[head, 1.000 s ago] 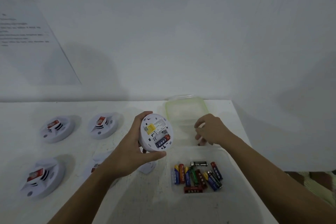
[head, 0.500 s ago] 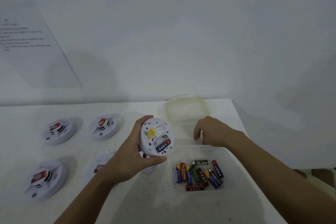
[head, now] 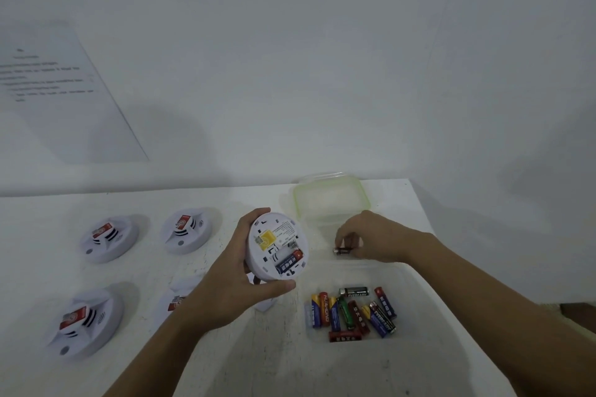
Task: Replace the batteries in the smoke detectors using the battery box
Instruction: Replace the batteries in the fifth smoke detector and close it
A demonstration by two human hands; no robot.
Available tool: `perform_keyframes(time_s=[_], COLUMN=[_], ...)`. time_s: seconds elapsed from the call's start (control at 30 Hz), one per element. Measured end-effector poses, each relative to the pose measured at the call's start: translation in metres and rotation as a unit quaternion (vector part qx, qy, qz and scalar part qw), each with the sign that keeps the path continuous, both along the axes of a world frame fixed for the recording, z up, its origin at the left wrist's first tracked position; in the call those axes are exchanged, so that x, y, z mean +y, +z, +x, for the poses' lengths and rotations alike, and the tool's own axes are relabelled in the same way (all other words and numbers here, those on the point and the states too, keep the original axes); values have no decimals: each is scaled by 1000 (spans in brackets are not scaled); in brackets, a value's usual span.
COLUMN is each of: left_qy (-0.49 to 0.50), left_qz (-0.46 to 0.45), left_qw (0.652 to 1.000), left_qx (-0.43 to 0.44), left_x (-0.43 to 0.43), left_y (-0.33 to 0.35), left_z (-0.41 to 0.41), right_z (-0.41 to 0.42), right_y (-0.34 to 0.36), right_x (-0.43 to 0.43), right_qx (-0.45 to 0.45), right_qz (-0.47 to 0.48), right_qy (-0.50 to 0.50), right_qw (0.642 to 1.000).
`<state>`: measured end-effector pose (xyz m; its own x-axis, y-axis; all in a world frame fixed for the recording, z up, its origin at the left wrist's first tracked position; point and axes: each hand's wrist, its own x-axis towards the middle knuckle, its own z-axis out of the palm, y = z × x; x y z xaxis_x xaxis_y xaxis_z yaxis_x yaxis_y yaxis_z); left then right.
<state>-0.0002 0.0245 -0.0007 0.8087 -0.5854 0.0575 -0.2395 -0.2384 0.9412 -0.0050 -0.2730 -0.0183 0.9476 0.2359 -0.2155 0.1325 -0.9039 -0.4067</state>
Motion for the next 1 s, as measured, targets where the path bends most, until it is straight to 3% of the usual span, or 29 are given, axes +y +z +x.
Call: perform_keyframes(time_s=[0.13, 0.3, 0.43, 0.73, 0.87, 1.0], left_qy=[3, 1, -1, 19, 31, 23], left_qz=[-6, -10, -19, -39, -43, -46], left_qw=[1000, 1000, 1000, 999, 998, 998], left_qx=[-5, -9, -8, -26, -39, -36], left_x=[0, -4, -7, -10, -12, -8], left_y=[0, 6, 10, 20, 27, 32], left_z=[2, 1, -2, -17, -24, -27], right_z=[-7, -17, -32, -61, -68, -73], right_y=[1, 25, 39, 64, 67, 68], right_x=[2, 13, 27, 69, 85, 92], right_qx=[-52, -63, -57, -148, -173, -200], right_qz=[163, 344, 410, 570, 579, 548], right_qy=[-63, -122, -141, -242, -237, -201], right_qw=[983, 929, 899, 771, 760, 787])
